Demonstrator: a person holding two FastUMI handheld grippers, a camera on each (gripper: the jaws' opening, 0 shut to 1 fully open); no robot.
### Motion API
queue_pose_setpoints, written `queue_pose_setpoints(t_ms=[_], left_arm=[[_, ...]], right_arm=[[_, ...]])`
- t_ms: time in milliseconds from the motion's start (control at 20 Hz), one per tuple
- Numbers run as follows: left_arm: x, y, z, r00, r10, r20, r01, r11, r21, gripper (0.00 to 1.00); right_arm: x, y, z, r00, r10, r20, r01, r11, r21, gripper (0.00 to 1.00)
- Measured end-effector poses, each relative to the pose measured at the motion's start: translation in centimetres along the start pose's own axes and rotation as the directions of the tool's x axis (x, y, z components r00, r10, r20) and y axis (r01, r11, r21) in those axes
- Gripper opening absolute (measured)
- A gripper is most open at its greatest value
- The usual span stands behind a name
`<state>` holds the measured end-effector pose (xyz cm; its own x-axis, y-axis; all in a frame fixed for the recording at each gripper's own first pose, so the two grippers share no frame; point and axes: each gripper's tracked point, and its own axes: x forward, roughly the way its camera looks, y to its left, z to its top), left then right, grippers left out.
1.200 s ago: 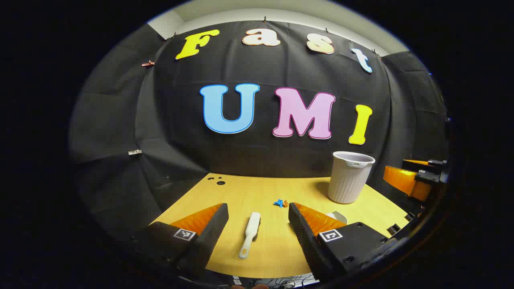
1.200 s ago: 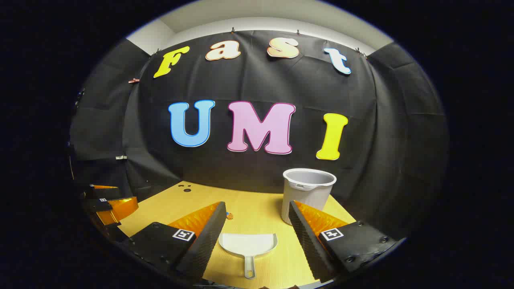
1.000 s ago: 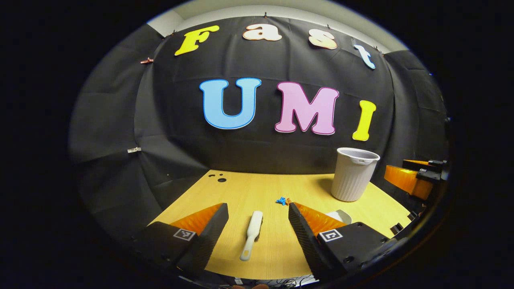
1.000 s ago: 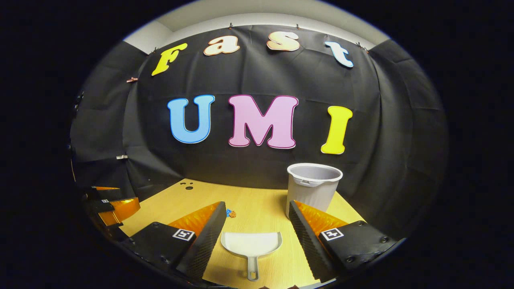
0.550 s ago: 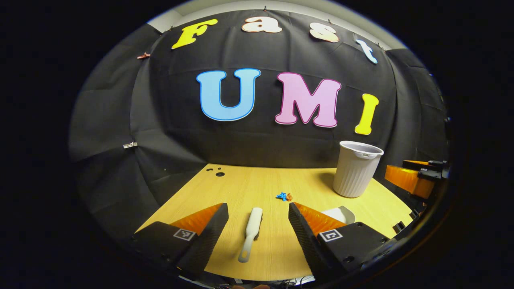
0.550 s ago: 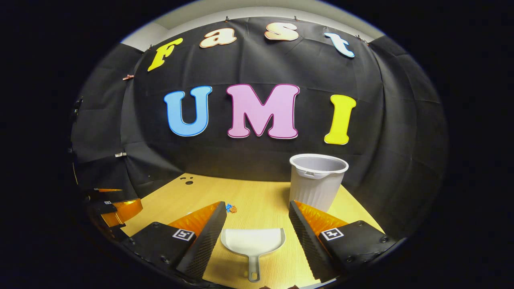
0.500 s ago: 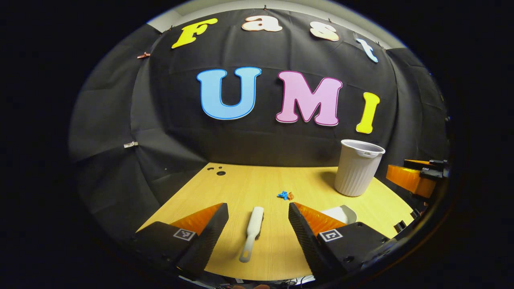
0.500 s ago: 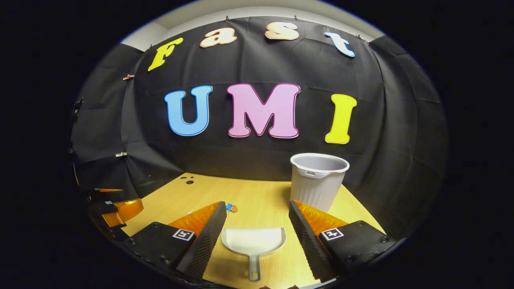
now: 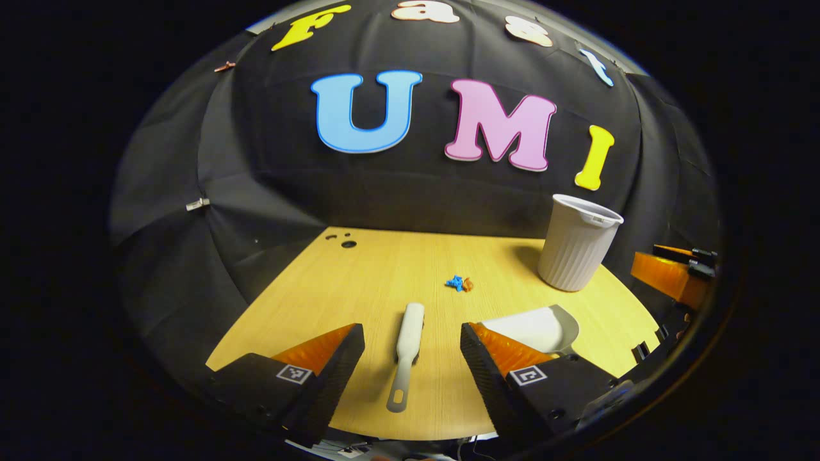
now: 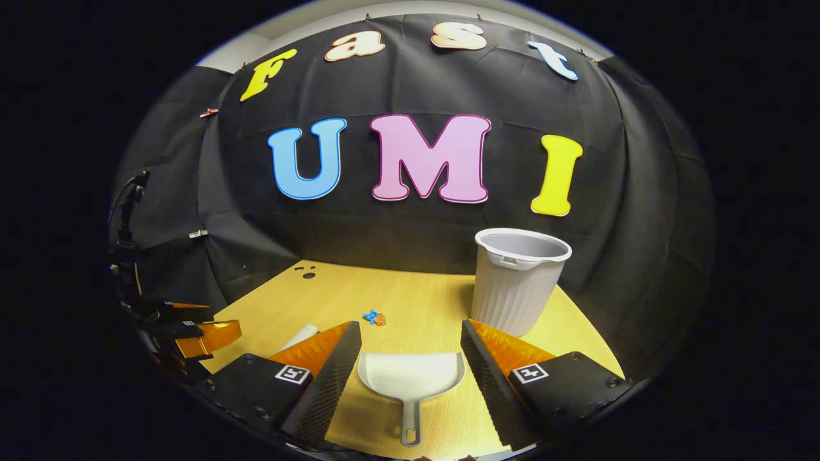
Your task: Pick up the small broom and dustpan from the desktop, sweep the trash into the dustpan with the broom, and then empty the trash into the garbage bin.
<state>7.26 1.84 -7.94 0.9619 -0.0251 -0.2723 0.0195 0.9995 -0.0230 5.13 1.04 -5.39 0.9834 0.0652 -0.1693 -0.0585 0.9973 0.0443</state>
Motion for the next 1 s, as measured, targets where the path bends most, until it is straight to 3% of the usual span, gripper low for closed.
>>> queue_pose_setpoints(t_ms=[350, 650, 1000], left_arm=[[5.4, 0.7, -6.1, 0.966, -0.004, -0.260, 0.003, 1.000, -0.004, 0.96], [9.9, 1.7, -10.5, 0.883, 0.029, -0.469, 0.004, 0.998, 0.069, 0.96], [13.5, 2.1, -13.7, 0.787, 0.057, -0.615, -0.054, 0.998, 0.024, 0.93]], right_arm=[[1.2, -0.2, -2.4, 0.996, 0.026, -0.085, -0.027, 1.000, -0.008, 0.98], [2.2, 0.0, -4.4, 0.988, 0.064, -0.141, -0.068, 0.997, -0.023, 0.98], [4.9, -0.4, -7.2, 0.969, 0.118, -0.218, -0.117, 0.993, 0.017, 0.98]])
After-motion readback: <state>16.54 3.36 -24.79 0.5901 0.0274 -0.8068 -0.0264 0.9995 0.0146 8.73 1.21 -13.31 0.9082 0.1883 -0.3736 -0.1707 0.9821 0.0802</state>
